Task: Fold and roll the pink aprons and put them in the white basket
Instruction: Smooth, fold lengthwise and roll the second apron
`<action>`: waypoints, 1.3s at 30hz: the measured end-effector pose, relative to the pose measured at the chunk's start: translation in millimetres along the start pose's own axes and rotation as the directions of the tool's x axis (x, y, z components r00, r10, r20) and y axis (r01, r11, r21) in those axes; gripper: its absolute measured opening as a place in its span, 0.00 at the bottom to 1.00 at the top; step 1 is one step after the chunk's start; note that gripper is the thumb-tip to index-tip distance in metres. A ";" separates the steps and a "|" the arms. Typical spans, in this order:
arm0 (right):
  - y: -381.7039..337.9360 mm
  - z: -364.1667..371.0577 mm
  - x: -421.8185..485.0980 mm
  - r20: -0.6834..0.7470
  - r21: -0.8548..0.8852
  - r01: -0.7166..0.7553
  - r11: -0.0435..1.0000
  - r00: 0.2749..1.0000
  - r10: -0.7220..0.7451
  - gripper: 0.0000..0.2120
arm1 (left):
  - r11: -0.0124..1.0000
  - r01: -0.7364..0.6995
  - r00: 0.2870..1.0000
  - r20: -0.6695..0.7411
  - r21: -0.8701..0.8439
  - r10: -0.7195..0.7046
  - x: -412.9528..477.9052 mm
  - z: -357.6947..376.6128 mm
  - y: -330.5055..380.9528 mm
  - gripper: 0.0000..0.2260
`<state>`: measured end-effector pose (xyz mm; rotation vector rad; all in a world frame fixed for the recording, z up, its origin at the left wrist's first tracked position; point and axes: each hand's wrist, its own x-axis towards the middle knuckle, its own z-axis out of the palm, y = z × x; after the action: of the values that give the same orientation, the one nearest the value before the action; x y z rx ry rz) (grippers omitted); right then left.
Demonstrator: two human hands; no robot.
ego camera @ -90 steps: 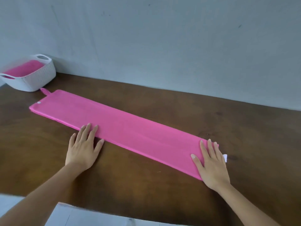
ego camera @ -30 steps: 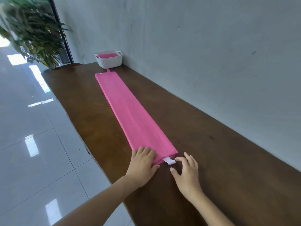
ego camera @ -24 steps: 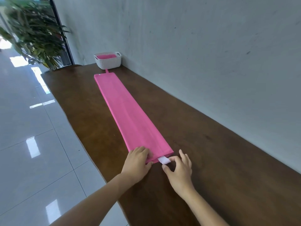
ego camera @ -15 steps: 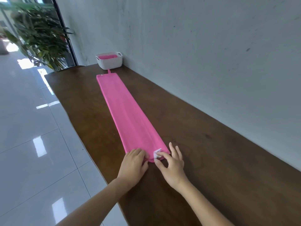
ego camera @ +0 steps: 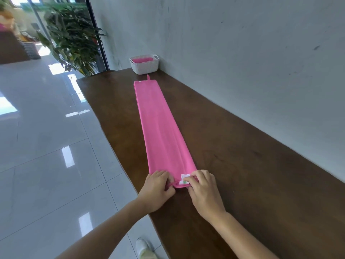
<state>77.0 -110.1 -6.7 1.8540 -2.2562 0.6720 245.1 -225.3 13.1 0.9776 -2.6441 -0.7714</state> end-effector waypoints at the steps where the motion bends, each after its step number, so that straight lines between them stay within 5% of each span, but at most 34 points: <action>1: 0.4 0.7 -0.2 0.001 0.001 0.028 1.000 1.000 -0.028 0.13 | 1.000 0.006 1.000 -0.011 0.005 -0.006 -3.0 0.2 -0.2 0.02; 11: 12.4 -1.7 4.4 0.066 0.205 -0.006 0.979 0.998 -0.008 0.10 | 0.996 -0.015 0.984 -0.176 0.089 0.030 -31.5 16.4 -4.3 0.12; 17: 13.0 -10.2 14.0 0.125 0.094 0.072 0.993 0.989 -0.084 0.07 | 0.990 0.137 0.956 -0.264 0.020 -0.127 -25.4 11.0 1.4 0.09; 22: 8.9 -21.9 32.5 0.334 0.266 -0.275 0.924 0.925 0.179 0.04 | 0.958 0.275 0.927 -0.244 -0.080 -0.287 -16.4 5.6 5.3 0.08; 26: 16.5 -22.4 44.2 0.431 0.335 -0.351 0.874 0.882 0.190 0.01 | 0.946 0.318 0.898 -0.301 -0.062 -0.322 -12.5 5.0 10.5 0.08; 29: 14.0 -20.0 43.2 0.383 0.294 -0.307 0.905 0.905 0.182 0.02 | 0.965 0.258 0.904 -0.363 0.036 -0.228 -13.5 3.7 13.6 0.08; 34: 1.7 -13.1 27.3 0.141 0.107 -0.010 0.994 0.990 -0.005 0.05 | 0.941 -0.007 0.899 -0.409 0.339 0.155 -16.7 14.8 10.6 0.04; 39: 6.0 -5.9 16.3 0.057 0.039 0.148 0.988 0.987 -0.150 0.07 | 0.920 -0.075 0.889 -0.392 0.385 0.237 -18.5 21.6 3.5 0.01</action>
<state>66.6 -121.3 3.3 2.0607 -2.1264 0.6438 249.1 -202.3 -3.5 0.8699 -2.4584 -0.0098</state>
